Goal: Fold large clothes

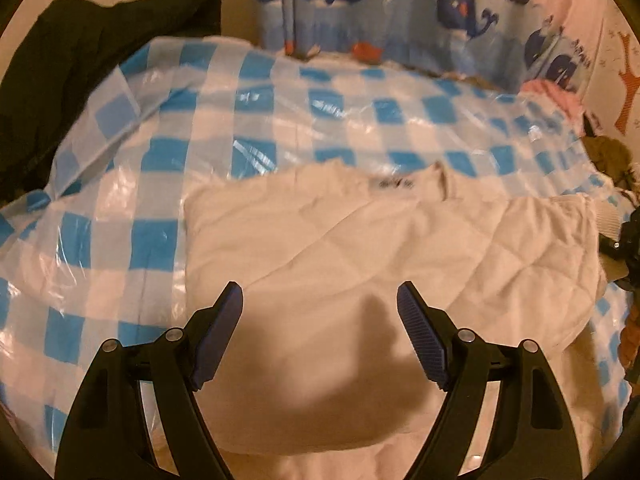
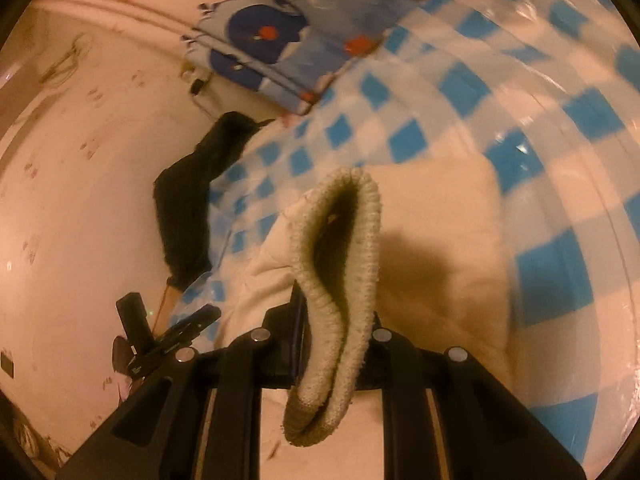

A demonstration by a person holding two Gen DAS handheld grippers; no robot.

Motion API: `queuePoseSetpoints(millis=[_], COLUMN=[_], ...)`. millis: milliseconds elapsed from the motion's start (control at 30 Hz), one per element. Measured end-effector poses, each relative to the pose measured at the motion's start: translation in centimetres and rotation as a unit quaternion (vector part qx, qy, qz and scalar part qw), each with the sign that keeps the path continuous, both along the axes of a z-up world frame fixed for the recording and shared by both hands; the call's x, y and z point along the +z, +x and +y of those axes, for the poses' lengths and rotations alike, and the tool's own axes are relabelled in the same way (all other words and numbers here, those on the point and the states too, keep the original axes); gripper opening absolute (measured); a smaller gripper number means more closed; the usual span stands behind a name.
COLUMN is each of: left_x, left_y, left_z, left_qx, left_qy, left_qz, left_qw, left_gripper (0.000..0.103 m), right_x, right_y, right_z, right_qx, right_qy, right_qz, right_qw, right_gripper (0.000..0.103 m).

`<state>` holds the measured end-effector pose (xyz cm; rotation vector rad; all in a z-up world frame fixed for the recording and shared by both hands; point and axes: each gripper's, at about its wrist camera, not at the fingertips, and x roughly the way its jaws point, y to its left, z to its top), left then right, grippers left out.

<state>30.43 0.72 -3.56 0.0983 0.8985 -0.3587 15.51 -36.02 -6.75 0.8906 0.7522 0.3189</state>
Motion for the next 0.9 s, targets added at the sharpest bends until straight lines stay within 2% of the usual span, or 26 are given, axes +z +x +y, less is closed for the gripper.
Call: queuePoseSetpoints(millis=[167, 300, 367, 400, 500, 533, 667, 733, 767, 833, 900], left_x=[-2.2, -3.8, -4.5, -4.6, -4.0, -3.8, -4.3, -4.0, -3.8, -3.4, -3.4], left_y=[1.0, 1.6, 1.7, 1.7, 1.5, 1.4, 1.8, 1.7, 1.5, 1.2, 1.1], left_z=[0.8, 1.2, 0.9, 0.8, 0.7, 0.7, 1.4, 1.4, 1.4, 1.7, 1.8], left_qx=[0.016, 0.023, 0.022, 0.021, 0.019, 0.02, 0.029, 0.034, 0.036, 0.043, 0.044], left_qy=[0.013, 0.02, 0.035, 0.04, 0.052, 0.053, 0.052, 0.053, 0.052, 0.039, 0.025], left_qz=[0.011, 0.02, 0.023, 0.022, 0.018, 0.015, 0.027, 0.023, 0.018, 0.009, 0.004], left_qw=[0.9997, 0.9993, 0.9989, 0.9987, 0.9983, 0.9983, 0.9979, 0.9978, 0.9978, 0.9983, 0.9987], left_gripper=[0.076, 0.076, 0.076, 0.076, 0.076, 0.076, 0.077, 0.077, 0.077, 0.077, 0.077], right_x=[-0.5, -3.8, -5.3, -5.8, -5.5, -5.3, -5.2, -3.1, -1.8, 1.2, 2.7], right_y=[-0.1, 0.8, 0.6, 0.3, -1.2, -1.6, -2.0, -2.9, -3.4, -4.4, -4.2], right_z=[0.1, -0.1, -0.4, -0.9, -2.0, -2.4, -2.8, -2.5, -2.3, -0.9, 0.7], right_qx=[0.004, 0.002, 0.0, -0.001, -0.015, -0.018, -0.024, -0.058, -0.075, -0.085, -0.062], right_qy=[-0.02, -0.007, 0.013, 0.033, 0.051, 0.043, 0.003, -0.076, -0.104, -0.146, -0.172], right_qz=[-0.002, 0.065, 0.094, 0.098, 0.082, 0.08, 0.109, 0.103, 0.085, 0.013, -0.023], right_qw=[1.0, 0.998, 0.996, 0.995, 0.995, 0.996, 0.994, 0.99, 0.988, 0.986, 0.983], right_gripper=[0.017, 0.02, 0.031, 0.034, 0.047, 0.051, 0.051, 0.051, 0.051, 0.052, 0.062])
